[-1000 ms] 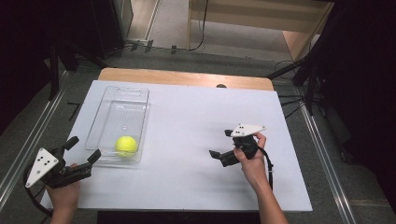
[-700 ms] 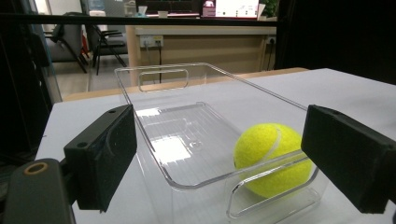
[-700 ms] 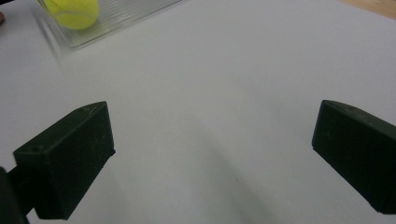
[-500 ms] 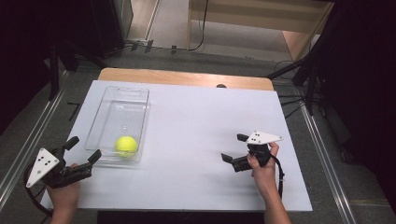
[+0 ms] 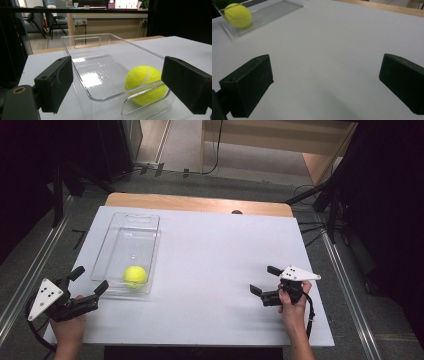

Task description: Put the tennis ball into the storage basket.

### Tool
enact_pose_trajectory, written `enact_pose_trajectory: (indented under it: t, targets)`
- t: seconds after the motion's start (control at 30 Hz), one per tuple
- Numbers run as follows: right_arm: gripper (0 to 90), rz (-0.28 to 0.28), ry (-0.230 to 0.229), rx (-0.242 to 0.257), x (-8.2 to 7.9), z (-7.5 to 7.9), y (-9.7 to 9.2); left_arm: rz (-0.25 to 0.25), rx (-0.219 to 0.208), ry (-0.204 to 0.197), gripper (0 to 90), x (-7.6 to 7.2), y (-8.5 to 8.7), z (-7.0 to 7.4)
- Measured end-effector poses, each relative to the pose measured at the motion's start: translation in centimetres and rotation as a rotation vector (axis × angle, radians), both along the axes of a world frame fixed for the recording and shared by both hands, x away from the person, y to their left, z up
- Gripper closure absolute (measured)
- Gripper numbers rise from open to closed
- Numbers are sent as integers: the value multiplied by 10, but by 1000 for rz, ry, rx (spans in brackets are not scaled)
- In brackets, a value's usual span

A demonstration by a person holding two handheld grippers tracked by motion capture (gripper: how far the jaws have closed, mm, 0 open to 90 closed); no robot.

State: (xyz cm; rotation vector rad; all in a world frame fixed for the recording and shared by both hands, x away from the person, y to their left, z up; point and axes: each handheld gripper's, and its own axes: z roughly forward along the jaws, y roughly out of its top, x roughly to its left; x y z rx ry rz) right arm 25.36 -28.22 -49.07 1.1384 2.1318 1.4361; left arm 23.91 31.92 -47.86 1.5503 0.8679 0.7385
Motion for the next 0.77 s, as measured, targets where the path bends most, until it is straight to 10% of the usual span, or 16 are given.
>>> enact_pose_trajectory:
  t: [0.77]
  targets:
    - [0, -107, -43, 80, -13, -11, -36, 7, -12, 2, 111, 1, 2, 0]
